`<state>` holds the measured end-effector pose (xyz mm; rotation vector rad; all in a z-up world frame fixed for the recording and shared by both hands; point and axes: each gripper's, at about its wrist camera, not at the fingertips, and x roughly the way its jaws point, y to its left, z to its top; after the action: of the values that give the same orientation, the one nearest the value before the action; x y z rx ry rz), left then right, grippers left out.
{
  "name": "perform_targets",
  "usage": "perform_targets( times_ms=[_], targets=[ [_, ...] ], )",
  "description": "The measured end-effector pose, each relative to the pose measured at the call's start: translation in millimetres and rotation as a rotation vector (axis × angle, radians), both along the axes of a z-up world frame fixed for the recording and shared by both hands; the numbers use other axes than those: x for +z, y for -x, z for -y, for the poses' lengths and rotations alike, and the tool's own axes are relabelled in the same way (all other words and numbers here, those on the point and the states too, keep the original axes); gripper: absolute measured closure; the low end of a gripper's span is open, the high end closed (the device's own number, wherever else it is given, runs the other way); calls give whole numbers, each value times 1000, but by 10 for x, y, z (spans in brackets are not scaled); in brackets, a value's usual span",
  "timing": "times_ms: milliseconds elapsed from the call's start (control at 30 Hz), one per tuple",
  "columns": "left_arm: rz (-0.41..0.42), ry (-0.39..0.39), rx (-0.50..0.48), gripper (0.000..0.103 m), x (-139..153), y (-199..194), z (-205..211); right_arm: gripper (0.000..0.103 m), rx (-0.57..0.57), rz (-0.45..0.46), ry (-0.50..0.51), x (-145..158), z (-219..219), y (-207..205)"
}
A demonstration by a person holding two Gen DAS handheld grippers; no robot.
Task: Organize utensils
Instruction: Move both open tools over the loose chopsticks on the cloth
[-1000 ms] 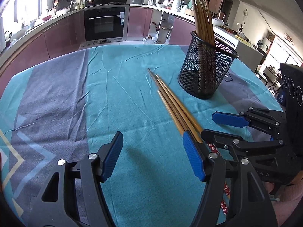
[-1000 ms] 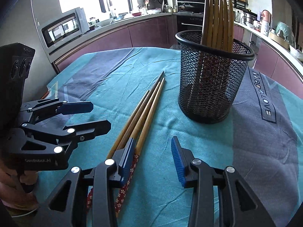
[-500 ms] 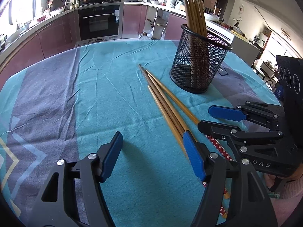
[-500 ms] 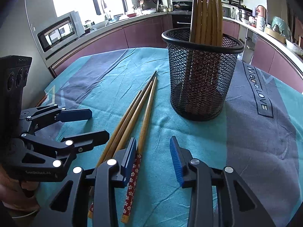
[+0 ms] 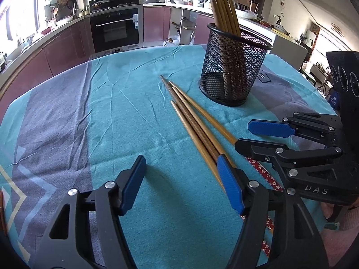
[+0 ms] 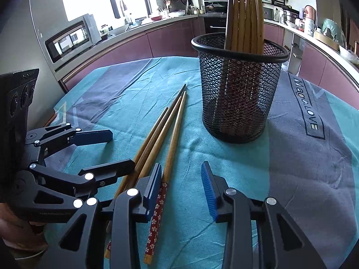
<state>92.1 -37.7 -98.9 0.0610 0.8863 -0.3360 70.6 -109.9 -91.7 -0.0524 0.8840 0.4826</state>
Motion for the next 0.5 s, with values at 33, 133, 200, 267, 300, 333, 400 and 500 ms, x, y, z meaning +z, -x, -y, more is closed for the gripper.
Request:
perform_targets(
  times_ms=[33,133,200,267,300,333,400,500],
  targets=[
    [4,-7,5,44,2,0,-11,68,0,0,0,-2,1,-1],
    [1,-34,8,54,-17,-10,-35,68,1,-1,-2,-1,3,-3],
    [-3,-30,7,53,-13,-17,-37,68,0,-1,-1,0,-7,-3],
    [-15,5,15,50,-3,-34,-65,68,0,-2,-3,-1,-15,-4],
    [-22,32,13,50,4,-39,-82,68,1,-2,-5,0,-7,-2],
    [-26,52,5,50,12,-40,-88,68,1,-1,-6,3,-8,1],
    [-26,66,-13,48,23,-29,-77,68,1,-2,-8,1,3,-2],
    [-23,35,-25,47,-12,-8,22,68,0,-6,-13,2,14,-10]
  ],
)
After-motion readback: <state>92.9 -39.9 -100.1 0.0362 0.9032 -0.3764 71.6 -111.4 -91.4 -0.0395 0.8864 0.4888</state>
